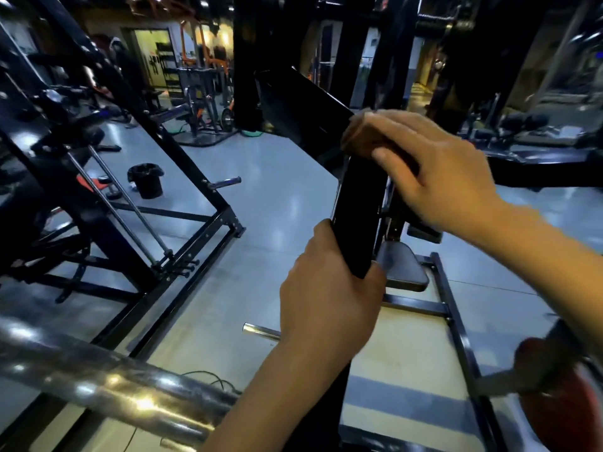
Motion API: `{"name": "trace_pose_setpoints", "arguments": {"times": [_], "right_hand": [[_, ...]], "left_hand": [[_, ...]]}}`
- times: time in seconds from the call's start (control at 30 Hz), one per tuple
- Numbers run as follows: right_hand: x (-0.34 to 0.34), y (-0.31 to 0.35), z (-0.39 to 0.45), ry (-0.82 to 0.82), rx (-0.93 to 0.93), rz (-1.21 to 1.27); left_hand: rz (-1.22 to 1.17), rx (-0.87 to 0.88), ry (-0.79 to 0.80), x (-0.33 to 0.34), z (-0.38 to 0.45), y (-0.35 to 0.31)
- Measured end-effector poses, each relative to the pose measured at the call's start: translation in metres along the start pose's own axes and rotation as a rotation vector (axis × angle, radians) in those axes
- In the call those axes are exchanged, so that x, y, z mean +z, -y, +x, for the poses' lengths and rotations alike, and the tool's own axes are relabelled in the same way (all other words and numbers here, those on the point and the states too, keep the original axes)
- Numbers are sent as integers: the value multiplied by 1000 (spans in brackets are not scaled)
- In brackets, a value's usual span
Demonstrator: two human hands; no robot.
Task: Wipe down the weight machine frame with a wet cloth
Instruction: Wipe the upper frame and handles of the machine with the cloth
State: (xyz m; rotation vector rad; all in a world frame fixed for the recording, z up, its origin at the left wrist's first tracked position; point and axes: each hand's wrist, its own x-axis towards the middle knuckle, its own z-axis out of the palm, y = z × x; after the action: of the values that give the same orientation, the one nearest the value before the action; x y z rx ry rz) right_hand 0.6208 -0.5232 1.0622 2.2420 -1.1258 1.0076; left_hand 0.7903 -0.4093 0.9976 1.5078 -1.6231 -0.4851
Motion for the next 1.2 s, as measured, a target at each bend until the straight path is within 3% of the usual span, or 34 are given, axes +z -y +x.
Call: {"name": "trace_pose_setpoints", "arguments": {"times": [0.1,0.27,0.5,0.7,0.9,1.07,1.2], "right_hand": [[2,9,-4,11,43,52],[-6,29,-45,152,-202,119],[3,-8,1,-3,-102,103],[0,14,-30,69,-331,172],[6,-8,-2,-41,-168,138],[0,-4,-18,59,-405,175],[-1,-31,6,-32,-215,186]], "left_hand": [[-9,-2,1,1,-1,1],[-6,-32,-23,2,-1,-1],[52,-87,-26,4,-2,1],[85,-73,-72,5,-2,-1],[98,-91,-55,5,-3,-1],[94,-50,-34,2,-3,0],[20,-101,100,-21,10,-5]]}}
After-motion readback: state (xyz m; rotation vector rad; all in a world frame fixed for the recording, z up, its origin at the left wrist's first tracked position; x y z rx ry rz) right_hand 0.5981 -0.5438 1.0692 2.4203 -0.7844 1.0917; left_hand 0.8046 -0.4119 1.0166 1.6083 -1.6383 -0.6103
